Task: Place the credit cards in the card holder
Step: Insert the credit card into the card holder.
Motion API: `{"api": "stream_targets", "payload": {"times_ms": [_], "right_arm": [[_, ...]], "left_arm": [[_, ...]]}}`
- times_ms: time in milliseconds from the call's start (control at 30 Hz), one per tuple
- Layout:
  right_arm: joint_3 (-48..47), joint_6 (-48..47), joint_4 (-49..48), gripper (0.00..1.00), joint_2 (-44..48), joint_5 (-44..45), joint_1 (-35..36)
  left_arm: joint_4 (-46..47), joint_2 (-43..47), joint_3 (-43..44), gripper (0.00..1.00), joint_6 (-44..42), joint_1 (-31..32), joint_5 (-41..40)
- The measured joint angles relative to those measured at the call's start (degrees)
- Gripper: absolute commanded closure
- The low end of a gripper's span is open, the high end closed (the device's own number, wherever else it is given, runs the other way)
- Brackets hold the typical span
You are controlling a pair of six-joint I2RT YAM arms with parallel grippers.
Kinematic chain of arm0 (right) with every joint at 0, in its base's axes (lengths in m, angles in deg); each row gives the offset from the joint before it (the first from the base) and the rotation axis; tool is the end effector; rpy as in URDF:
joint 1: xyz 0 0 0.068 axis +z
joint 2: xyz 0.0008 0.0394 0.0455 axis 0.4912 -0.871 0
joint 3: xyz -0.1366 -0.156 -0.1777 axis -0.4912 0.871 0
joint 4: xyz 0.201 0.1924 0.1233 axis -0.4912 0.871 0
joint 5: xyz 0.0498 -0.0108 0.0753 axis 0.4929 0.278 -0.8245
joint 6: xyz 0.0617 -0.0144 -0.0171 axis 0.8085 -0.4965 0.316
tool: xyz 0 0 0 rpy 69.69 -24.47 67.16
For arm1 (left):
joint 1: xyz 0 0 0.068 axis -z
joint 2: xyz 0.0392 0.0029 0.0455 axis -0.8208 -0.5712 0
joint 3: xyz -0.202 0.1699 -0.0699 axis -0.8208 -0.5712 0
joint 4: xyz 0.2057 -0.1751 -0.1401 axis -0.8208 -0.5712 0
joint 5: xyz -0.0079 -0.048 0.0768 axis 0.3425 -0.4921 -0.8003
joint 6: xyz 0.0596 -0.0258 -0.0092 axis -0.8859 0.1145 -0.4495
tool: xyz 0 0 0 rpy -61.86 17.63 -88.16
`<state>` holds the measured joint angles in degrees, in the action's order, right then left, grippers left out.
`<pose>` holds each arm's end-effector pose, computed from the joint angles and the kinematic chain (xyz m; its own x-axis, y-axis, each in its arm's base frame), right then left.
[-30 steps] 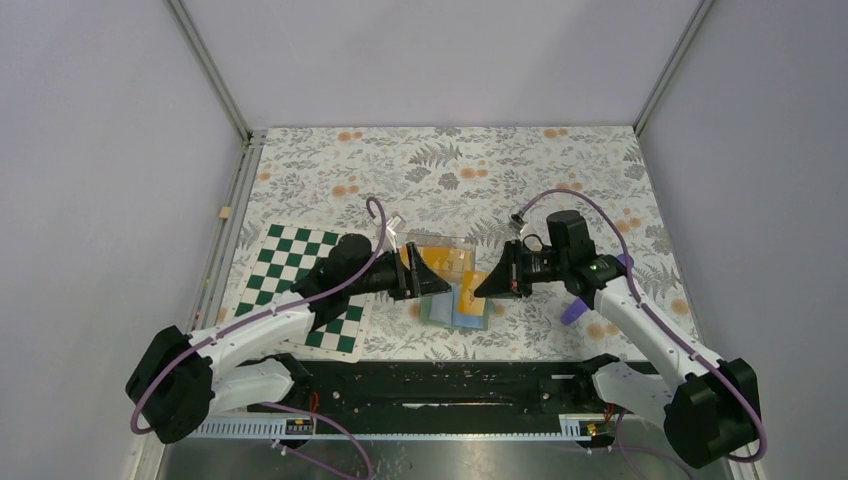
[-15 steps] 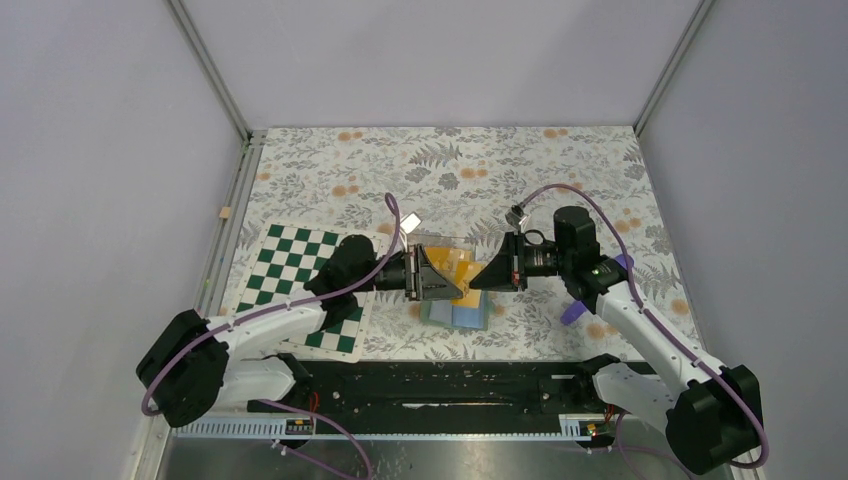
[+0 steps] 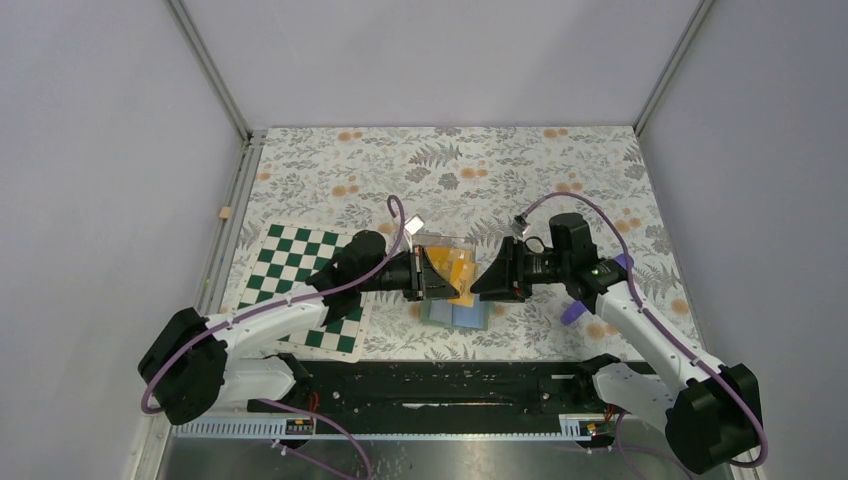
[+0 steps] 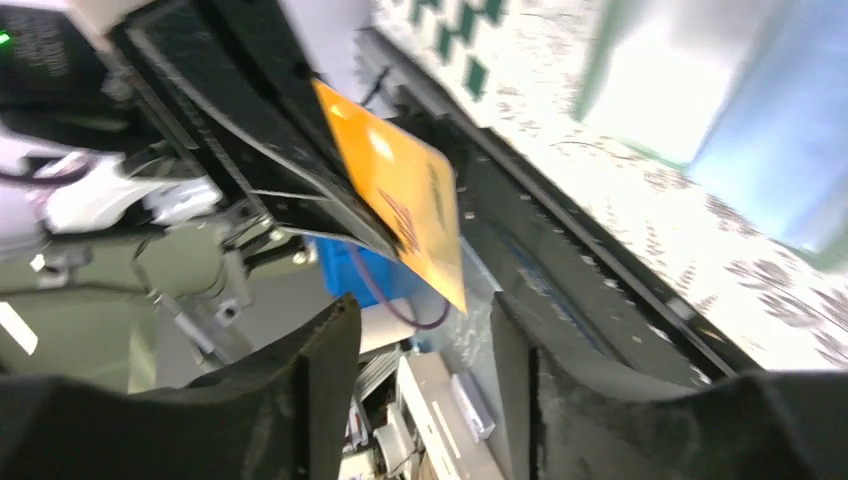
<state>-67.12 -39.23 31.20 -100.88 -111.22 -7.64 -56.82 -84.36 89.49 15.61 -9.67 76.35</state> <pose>0.2297 0.1375 0.2393 -0.9567 0.0677 -0.2831 -0.2478 0.3205 0.9142 0.1966 -0.2422 0.2143 -0.9287 -0.0622 -0.3655 0.3401 0.2491 -0.9068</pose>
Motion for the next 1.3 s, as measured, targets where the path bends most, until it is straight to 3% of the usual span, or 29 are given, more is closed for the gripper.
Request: {"api": "stream_targets", "payload": {"times_ms": [167, 400, 567, 767, 1300], "right_arm": [[2.4, -4.1, 9.3, 0.29, 0.4, 11.1, 0.0], [12.0, -5.0, 8.9, 0.36, -4.3, 20.2, -0.1], [11.8, -7.1, 6.3, 0.38, -13.3, 22.3, -0.2], [9.5, -8.5, 4.3, 0.41, -17.0, 23.3, -0.2], [5.5, -9.7, 1.2, 0.65, -26.1, 22.7, -0.5]], "left_arm": [[-10.3, -0.6, 1.4, 1.00, -2.6, 0.2, -7.8], [-12.9, -9.9, 1.4, 1.00, -3.8, 1.7, -13.6], [-13.1, -15.8, 1.4, 1.00, -3.9, 2.0, -16.1], [-13.3, -16.2, 1.4, 1.00, -3.9, 2.1, -19.6], [-5.6, -19.8, -0.4, 1.00, -0.8, 2.1, -21.0]]}}
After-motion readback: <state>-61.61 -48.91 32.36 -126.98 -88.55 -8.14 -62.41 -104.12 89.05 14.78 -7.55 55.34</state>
